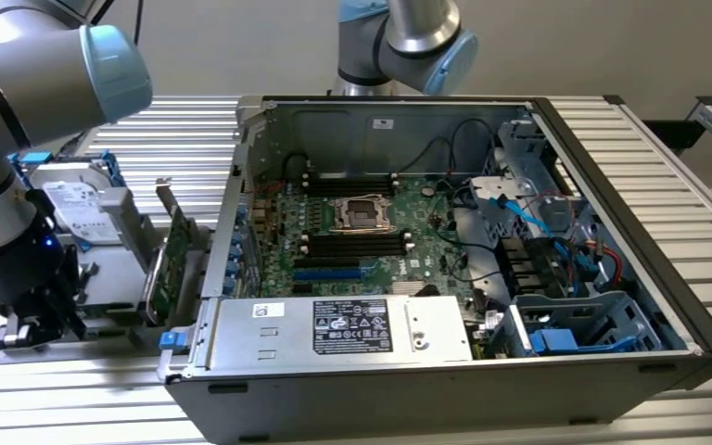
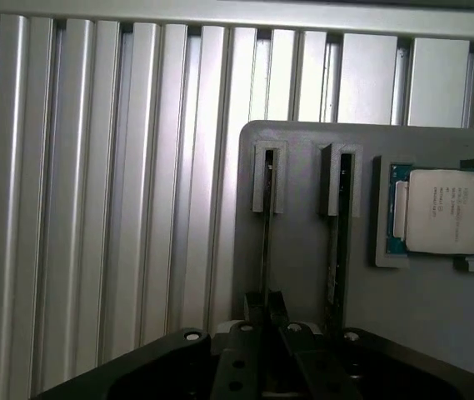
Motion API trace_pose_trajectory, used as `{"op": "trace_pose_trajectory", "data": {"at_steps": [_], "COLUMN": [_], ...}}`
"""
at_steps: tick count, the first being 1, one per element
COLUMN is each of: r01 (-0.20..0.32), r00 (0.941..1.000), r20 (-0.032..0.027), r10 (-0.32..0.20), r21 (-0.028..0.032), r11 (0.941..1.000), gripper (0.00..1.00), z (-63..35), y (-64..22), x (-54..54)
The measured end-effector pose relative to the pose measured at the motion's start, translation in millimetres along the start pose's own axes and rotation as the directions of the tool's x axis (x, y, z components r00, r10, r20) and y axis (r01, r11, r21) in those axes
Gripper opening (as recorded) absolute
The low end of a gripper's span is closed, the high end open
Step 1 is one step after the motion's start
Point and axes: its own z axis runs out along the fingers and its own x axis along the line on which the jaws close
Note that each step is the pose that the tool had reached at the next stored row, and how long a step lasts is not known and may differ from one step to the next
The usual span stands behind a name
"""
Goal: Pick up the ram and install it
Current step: 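Pick up the ram and move it above insertion slot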
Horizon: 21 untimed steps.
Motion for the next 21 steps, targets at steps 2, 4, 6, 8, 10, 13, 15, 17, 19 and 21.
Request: {"op": "trace_pose_trajectory", "data": {"at_steps": [2,4,6,8,10,13,15,17,19,21], "r01": [0.000,0.000,0.000,0.000,0.000,0.000,0.000,0.000,0.000,0.000], "r00": [1.0000,1.0000,1.0000,1.0000,1.0000,1.0000,1.0000,1.0000,1.0000,1.0000], "r20": [0.0000,0.0000,0.0000,0.0001,0.0000,-0.0001,0.0000,0.0003,0.0004,0.0005], "r10": [0.000,0.000,0.000,0.000,0.000,0.000,0.000,0.000,0.000,0.000], "r21": [0.0000,-0.0001,0.0000,0.0000,-0.0001,-0.0001,-0.0003,-0.0017,-0.0045,-0.0074], "r11": [1.0000,1.0000,1.0000,1.0000,1.0000,1.0000,1.0000,1.0000,1.0000,1.0000], "gripper": [0.14,0.14,0.14,0.14,0.14,0.14,0.14,0.14,0.14,0.14], "z": [-5.7,-13.6,-22.4,-31.4,-40.8,-54.3,-63.3,-72.5,-81.6,-90.5], "y": [0.2,0.6,1.1,1.5,2.0,2.4,1.2,-3.8,-10.5,-17.4], "x": [0.3,0.6,1.0,1.4,1.8,2.4,3.0,3.3,3.8,4.3]}}
